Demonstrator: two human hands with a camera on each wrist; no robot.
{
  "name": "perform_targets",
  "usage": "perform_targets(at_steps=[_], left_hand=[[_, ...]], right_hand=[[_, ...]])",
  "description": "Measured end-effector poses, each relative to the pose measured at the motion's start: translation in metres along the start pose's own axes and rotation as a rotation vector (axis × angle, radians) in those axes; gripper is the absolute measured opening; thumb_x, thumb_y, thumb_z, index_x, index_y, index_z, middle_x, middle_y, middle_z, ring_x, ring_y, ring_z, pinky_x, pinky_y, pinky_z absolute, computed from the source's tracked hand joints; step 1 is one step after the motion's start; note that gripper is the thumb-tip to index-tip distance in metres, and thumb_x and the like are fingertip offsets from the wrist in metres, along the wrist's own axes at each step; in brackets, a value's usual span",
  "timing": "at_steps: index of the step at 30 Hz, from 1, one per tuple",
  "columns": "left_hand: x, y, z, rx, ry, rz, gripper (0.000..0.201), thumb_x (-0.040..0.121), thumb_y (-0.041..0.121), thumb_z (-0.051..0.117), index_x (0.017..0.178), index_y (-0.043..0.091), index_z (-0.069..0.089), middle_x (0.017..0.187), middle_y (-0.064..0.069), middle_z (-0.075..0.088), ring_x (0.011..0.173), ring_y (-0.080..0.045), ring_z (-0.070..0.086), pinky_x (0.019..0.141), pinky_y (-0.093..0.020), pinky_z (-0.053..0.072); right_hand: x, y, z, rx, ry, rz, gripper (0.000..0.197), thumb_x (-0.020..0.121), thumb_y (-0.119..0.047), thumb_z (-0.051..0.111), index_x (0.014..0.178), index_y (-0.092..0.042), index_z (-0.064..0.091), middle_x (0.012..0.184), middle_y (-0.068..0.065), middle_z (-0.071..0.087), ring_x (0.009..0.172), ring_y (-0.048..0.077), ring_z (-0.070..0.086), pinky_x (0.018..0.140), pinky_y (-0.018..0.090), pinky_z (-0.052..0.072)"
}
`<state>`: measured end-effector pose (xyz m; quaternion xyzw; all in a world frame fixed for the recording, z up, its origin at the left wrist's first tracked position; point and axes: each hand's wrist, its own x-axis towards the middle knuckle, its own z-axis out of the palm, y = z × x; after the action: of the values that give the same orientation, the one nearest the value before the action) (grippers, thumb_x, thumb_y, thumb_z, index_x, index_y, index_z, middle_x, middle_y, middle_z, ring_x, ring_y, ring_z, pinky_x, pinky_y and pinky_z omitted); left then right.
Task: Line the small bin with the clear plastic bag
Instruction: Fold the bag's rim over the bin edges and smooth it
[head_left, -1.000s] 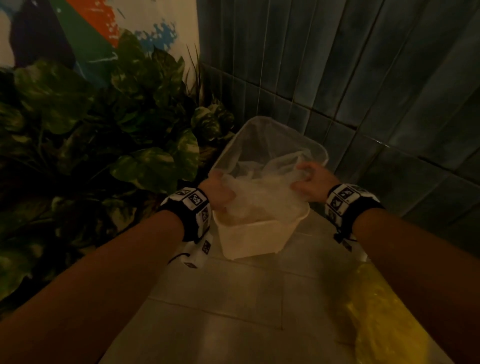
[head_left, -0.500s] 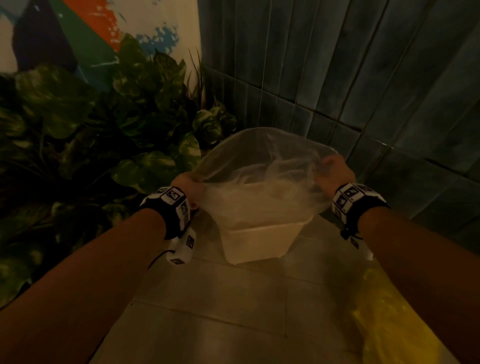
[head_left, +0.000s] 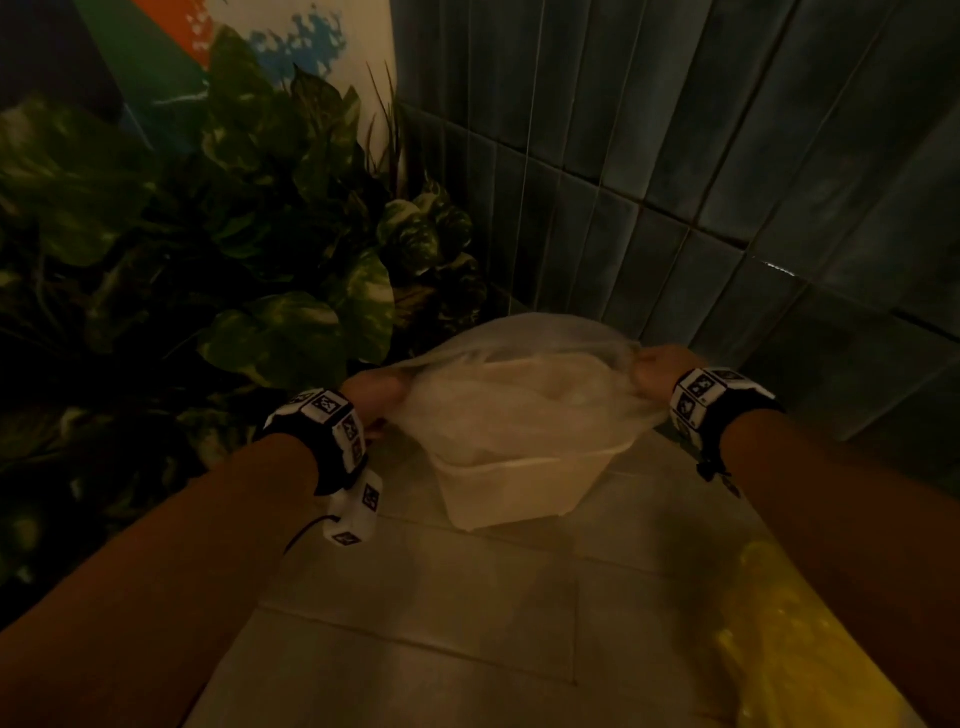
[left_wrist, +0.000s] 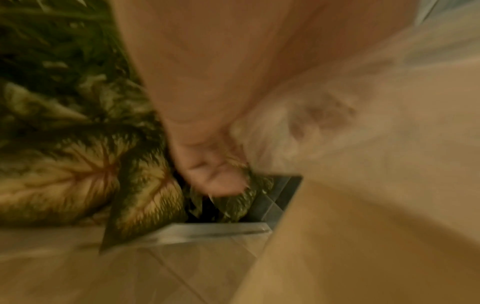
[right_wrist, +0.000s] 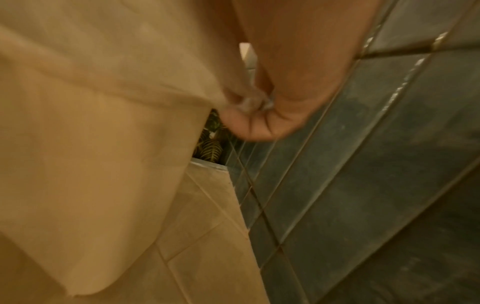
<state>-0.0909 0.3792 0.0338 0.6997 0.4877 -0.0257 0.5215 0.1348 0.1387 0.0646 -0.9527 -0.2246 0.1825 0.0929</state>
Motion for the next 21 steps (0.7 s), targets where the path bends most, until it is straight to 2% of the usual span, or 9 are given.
perform_targets(at_steps=[2, 4, 6, 10, 13, 16, 18, 19, 21], left_hand=[[0.009, -0.007, -0.001, -0.105, 0.030, 0.054, 0.026, 0.092, 0.030, 0.054, 0.118, 0.034, 0.055, 0.139, -0.006, 0.046, 0.122, -0.034, 0.049, 0.098, -0.046, 0.049], [0.015, -0.012, -0.001, -0.056, 0.023, 0.106, 0.034, 0.090, 0.028, 0.054, 0.115, 0.049, 0.047, 0.130, -0.001, 0.046, 0.112, -0.034, 0.053, 0.088, -0.048, 0.055], [0.015, -0.014, 0.001, -0.012, 0.001, 0.079, 0.045, 0.089, 0.030, 0.055, 0.128, 0.046, 0.040, 0.127, 0.000, 0.045, 0.112, -0.035, 0.053, 0.087, -0.049, 0.055], [0.018, -0.018, 0.006, 0.045, -0.020, 0.062, 0.047, 0.096, 0.024, 0.047, 0.143, 0.025, 0.042, 0.146, -0.011, 0.042, 0.129, -0.038, 0.044, 0.102, -0.047, 0.045], [0.015, -0.019, 0.006, -0.142, 0.045, 0.070, 0.048, 0.095, 0.031, 0.050, 0.141, 0.031, 0.035, 0.138, -0.009, 0.041, 0.121, -0.037, 0.045, 0.088, -0.047, 0.048], [0.014, -0.019, 0.001, -0.243, 0.128, 0.228, 0.043, 0.084, 0.032, 0.062, 0.120, 0.028, 0.038, 0.116, -0.009, 0.050, 0.094, -0.025, 0.051, 0.074, -0.036, 0.046], [0.014, -0.015, -0.002, -0.279, 0.097, 0.334, 0.022, 0.081, 0.023, 0.061, 0.094, 0.031, 0.046, 0.094, 0.000, 0.051, 0.080, -0.017, 0.049, 0.066, -0.030, 0.043], [0.012, -0.012, -0.003, -0.287, 0.075, 0.348, 0.017, 0.086, 0.017, 0.059, 0.084, 0.031, 0.049, 0.085, 0.003, 0.051, 0.074, -0.014, 0.048, 0.065, -0.029, 0.042], [0.014, -0.009, -0.004, -0.310, 0.040, 0.327, 0.025, 0.094, 0.012, 0.053, 0.073, 0.027, 0.059, 0.080, 0.002, 0.055, 0.075, -0.015, 0.053, 0.076, -0.033, 0.043]], right_hand=[[0.006, 0.004, 0.008, 0.092, 0.076, -0.054, 0.029, 0.088, -0.017, 0.055, 0.114, -0.008, 0.064, 0.113, 0.016, 0.062, 0.107, 0.034, 0.060, 0.071, 0.026, 0.047], [0.012, 0.005, 0.014, 0.140, 0.105, -0.111, 0.046, 0.088, -0.017, 0.059, 0.133, -0.012, 0.049, 0.132, 0.019, 0.052, 0.120, 0.035, 0.052, 0.090, 0.031, 0.046], [0.016, 0.006, 0.019, 0.115, 0.040, -0.094, 0.054, 0.091, -0.028, 0.057, 0.140, -0.013, 0.040, 0.141, 0.016, 0.046, 0.127, 0.032, 0.047, 0.104, 0.033, 0.038], [0.021, 0.016, 0.030, 0.106, -0.112, 0.067, 0.049, 0.097, -0.039, 0.043, 0.133, -0.007, 0.051, 0.136, 0.017, 0.052, 0.123, 0.032, 0.051, 0.105, 0.033, 0.041], [0.020, 0.021, 0.034, 0.121, -0.039, 0.035, 0.047, 0.098, -0.038, 0.038, 0.133, -0.010, 0.050, 0.137, 0.018, 0.050, 0.122, 0.033, 0.051, 0.101, 0.034, 0.041], [0.021, 0.023, 0.028, 0.265, 0.206, -0.076, 0.038, 0.089, -0.030, 0.056, 0.126, -0.020, 0.054, 0.135, 0.017, 0.044, 0.119, 0.034, 0.051, 0.101, 0.032, 0.040], [0.021, 0.020, 0.017, 0.346, 0.226, -0.126, 0.029, 0.086, -0.018, 0.061, 0.115, -0.024, 0.059, 0.132, 0.017, 0.044, 0.115, 0.033, 0.052, 0.099, 0.032, 0.041], [0.020, 0.016, 0.011, 0.396, 0.212, -0.148, 0.021, 0.086, -0.015, 0.059, 0.104, -0.026, 0.060, 0.126, 0.016, 0.049, 0.107, 0.033, 0.055, 0.095, 0.035, 0.045], [0.019, 0.009, 0.003, 0.494, 0.176, -0.175, 0.008, 0.089, -0.018, 0.057, 0.088, -0.025, 0.061, 0.105, 0.014, 0.060, 0.091, 0.029, 0.059, 0.092, 0.048, 0.051]])
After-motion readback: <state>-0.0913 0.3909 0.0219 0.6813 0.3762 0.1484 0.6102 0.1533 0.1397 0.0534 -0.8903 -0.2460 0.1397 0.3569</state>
